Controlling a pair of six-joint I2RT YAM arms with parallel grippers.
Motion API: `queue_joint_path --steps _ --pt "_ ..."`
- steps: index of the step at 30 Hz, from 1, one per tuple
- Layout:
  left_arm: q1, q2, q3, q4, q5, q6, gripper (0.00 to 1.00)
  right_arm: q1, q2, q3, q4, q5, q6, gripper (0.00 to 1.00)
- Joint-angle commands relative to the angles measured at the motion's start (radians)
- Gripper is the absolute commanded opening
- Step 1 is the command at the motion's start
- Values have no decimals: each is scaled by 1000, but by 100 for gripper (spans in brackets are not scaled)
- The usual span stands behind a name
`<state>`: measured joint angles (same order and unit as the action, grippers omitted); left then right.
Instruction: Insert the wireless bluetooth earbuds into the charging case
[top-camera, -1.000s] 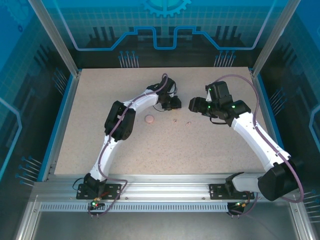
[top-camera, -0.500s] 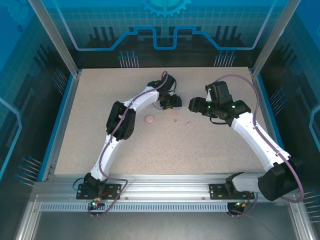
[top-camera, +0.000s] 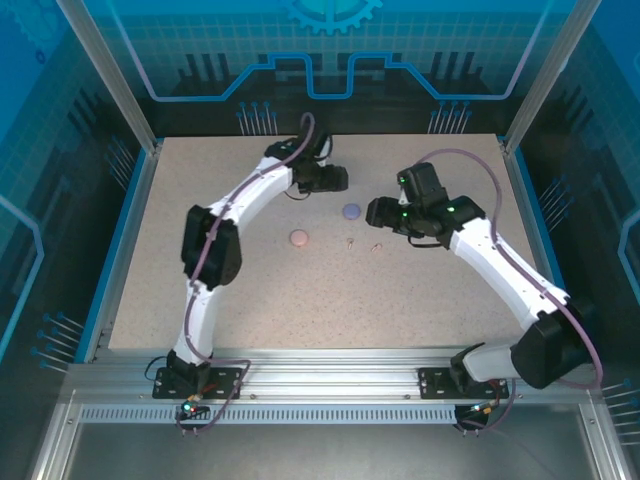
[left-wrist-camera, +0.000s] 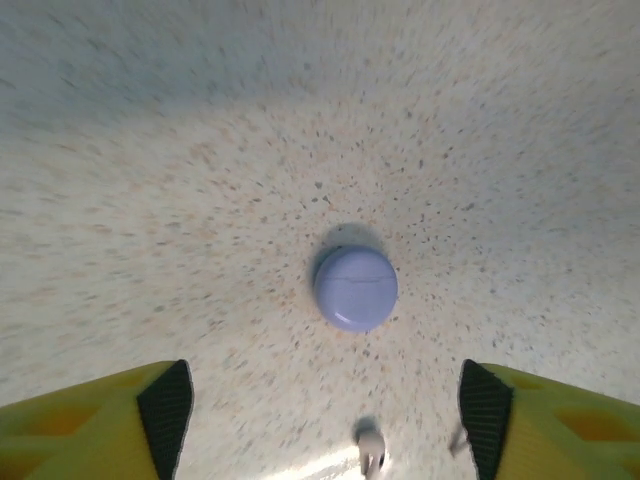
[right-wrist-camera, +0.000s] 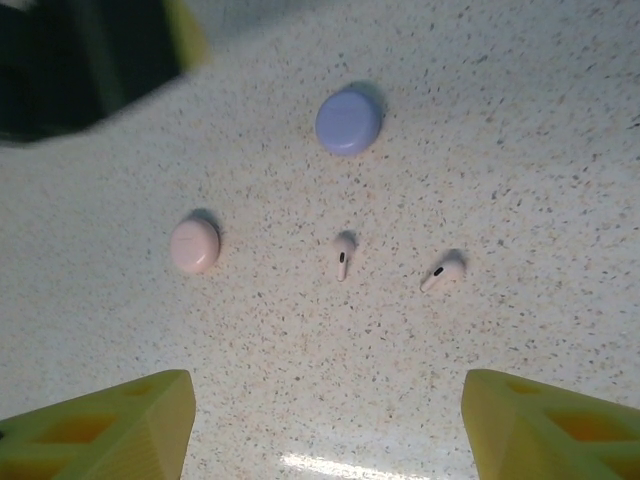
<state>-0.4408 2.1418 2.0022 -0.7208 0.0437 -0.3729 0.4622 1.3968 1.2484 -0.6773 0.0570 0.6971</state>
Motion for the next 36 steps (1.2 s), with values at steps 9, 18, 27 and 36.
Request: queue_joint_path --steps 9,18,27,36 --pt "173 -565 -682 467 -72 -67 99 186 408 335 -120 140 65 80" --pt "277 -821 -1010 667 -121 -156 99 276 844 852 -357 196 86 81" --pt "336 -941 -1103 661 -204 -273 99 323 1134 1210 -484 244 121 81" --pt "338 -985 -1153 665 -223 -291 99 350 1249 1296 -482 276 154 78"
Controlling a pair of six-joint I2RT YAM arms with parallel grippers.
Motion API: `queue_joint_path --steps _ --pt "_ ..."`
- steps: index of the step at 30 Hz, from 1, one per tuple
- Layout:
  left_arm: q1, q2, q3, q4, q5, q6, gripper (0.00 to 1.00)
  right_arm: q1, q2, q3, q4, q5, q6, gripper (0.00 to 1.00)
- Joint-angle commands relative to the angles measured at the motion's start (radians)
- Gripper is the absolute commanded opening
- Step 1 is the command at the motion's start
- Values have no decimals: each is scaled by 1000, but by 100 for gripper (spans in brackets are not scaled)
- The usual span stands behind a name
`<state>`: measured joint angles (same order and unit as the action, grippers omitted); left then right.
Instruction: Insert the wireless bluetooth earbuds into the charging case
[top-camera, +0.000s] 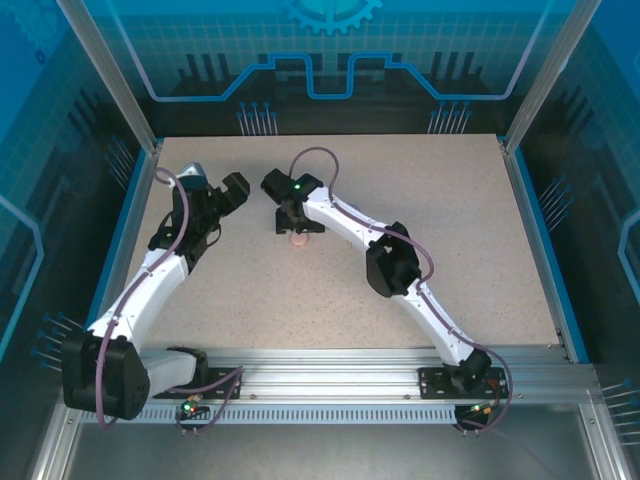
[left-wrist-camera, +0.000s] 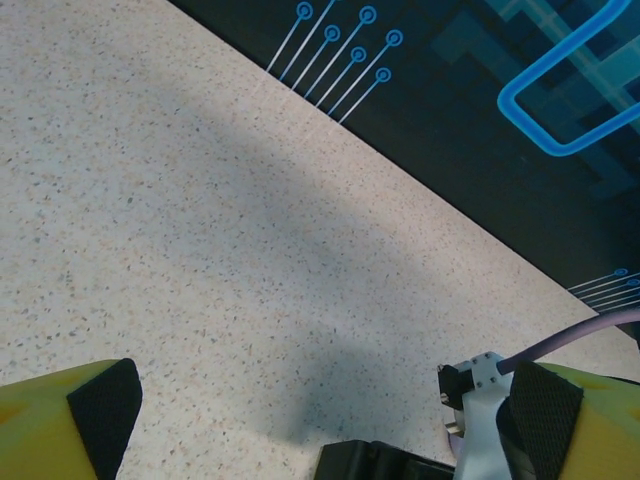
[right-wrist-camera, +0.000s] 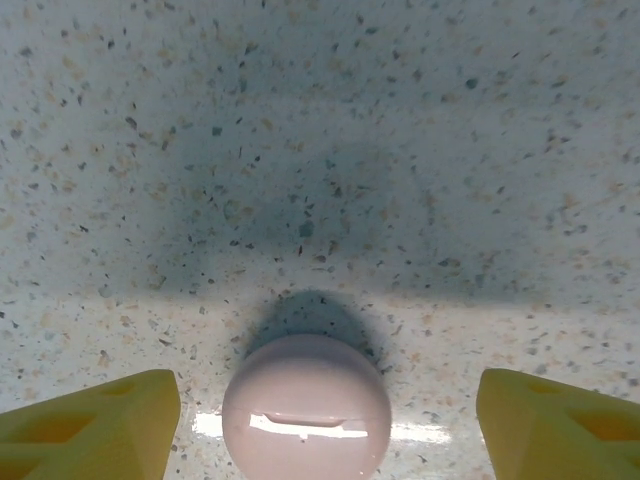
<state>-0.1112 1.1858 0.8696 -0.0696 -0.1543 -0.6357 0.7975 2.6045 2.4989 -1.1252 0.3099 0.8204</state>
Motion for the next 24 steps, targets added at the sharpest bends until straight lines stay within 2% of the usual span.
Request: queue_joint_path --steps 1,13,22,24 --pt "8 -30 -25 15 -26 -30 99 17 52 55 -36 20 34 77" --pt "10 -31 -34 -40 -76 -76 99 30 104 70 -42 18 69 66" --pt "10 -29 -46 -43 -79 -105 99 32 86 30 -50 12 88 64" --pt "10 -29 -44 -41 -74 -104 99 33 74 9 -43 12 87 60"
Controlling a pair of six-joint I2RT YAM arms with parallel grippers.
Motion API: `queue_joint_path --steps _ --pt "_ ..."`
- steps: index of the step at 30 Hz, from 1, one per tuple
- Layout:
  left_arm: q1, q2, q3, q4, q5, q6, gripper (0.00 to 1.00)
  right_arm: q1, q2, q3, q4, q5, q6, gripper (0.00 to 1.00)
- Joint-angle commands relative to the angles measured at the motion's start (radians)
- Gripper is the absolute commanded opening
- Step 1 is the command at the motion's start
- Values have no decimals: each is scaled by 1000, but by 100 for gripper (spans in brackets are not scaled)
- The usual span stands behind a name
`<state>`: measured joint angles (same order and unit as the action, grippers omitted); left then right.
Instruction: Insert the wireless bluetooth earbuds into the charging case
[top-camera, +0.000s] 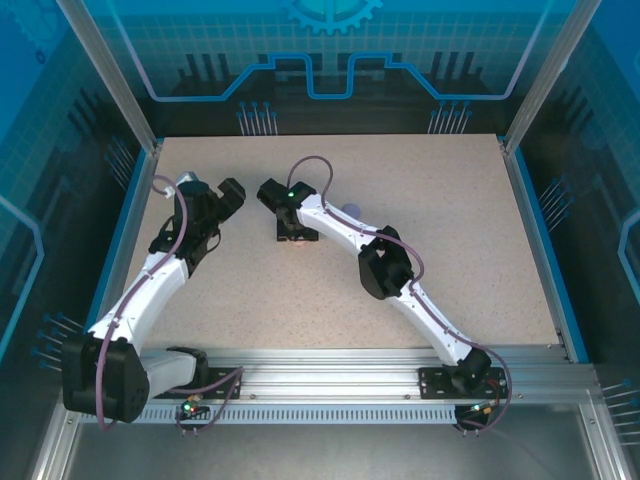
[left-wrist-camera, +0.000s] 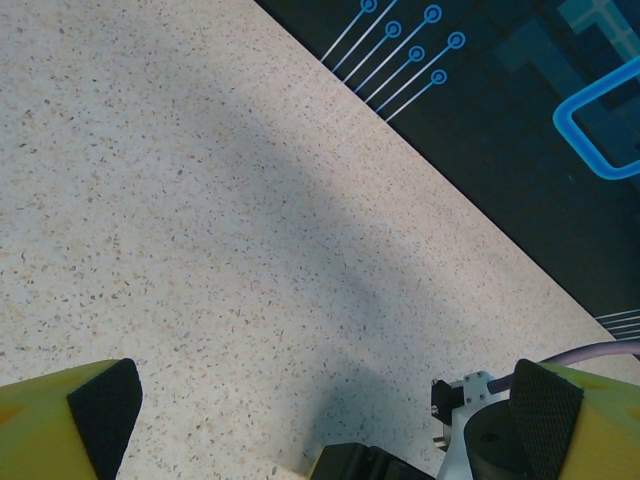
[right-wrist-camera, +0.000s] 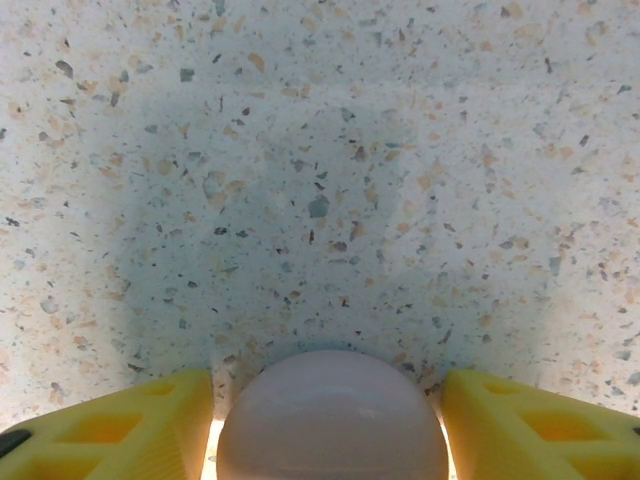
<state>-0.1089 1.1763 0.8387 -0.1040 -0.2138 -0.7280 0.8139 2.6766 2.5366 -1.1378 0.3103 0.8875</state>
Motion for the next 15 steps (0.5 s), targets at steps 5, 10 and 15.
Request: queue_joint_path --steps 5,10,15 --pt "8 -18 -14 -8 -3 -10 99 10 -29 -68 -22 3 20 46" --pt "8 -14 -31 7 36 -16 99 4 -108 -152 8 -9 35 40" --pt "5 19 -92 99 179 -64 99 -14 -224 -264 55 -17 56 40"
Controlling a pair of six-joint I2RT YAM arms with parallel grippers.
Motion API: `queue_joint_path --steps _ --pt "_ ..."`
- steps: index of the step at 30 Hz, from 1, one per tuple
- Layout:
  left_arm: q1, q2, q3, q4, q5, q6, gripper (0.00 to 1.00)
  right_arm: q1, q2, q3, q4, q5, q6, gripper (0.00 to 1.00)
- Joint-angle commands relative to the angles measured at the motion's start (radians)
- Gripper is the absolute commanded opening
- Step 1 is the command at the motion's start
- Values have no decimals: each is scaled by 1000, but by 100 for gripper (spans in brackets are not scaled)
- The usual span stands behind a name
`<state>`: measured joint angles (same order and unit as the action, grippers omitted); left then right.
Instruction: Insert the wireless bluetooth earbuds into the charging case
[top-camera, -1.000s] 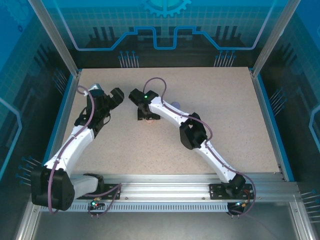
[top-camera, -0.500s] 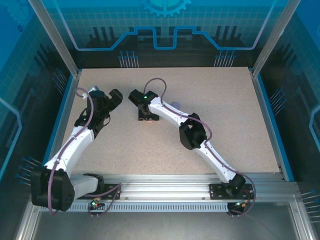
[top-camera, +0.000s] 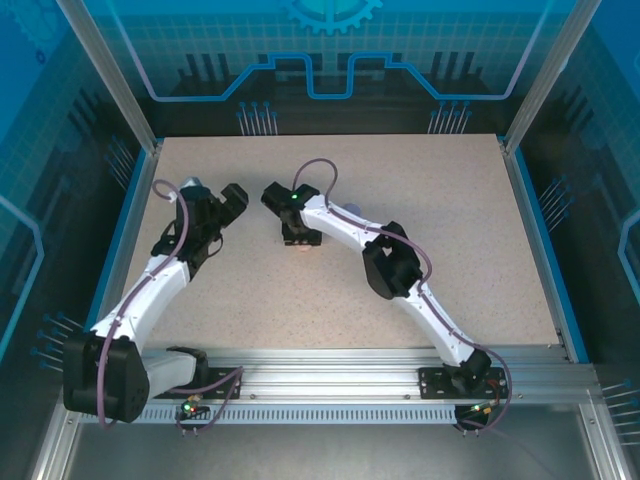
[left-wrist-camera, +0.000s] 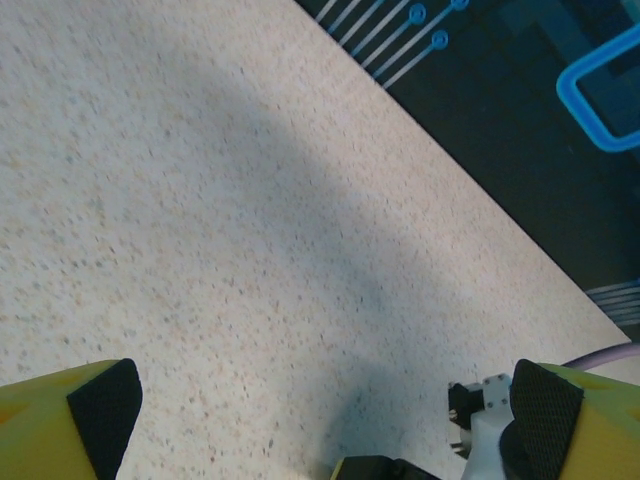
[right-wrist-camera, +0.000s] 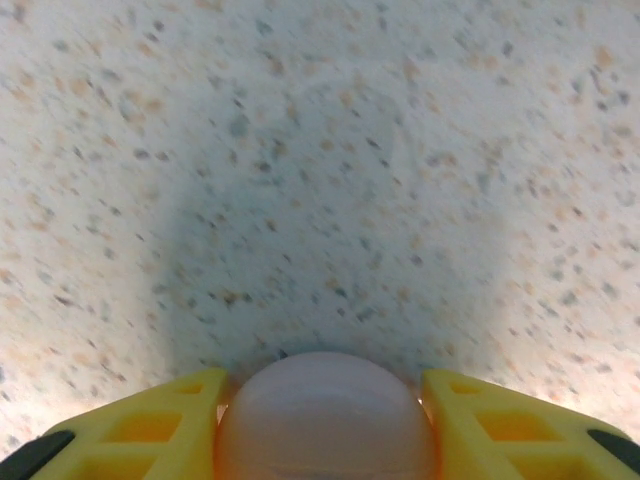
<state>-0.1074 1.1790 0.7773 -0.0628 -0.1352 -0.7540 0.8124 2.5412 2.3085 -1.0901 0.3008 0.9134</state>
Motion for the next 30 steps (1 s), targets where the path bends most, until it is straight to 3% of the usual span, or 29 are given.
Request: queue_joint_path --steps 1,4,13,20,30 --pt "1 28 -41 60 122 -59 99 -18 -108 -51 13 -11 31 40" --pt "-10 50 -97 117 179 -103 99 -35 -165 -102 27 -11 40 40" --pt "-136 113 -291 568 242 -147 99 -104 -316 -244 97 -40 123 41" --pt "-262 274 -350 894 144 -209 99 -139 -337 -264 140 -112 215 41" --pt "-339 455 -338 1089 118 -234 99 -168 -319 -290 188 -206 315 41"
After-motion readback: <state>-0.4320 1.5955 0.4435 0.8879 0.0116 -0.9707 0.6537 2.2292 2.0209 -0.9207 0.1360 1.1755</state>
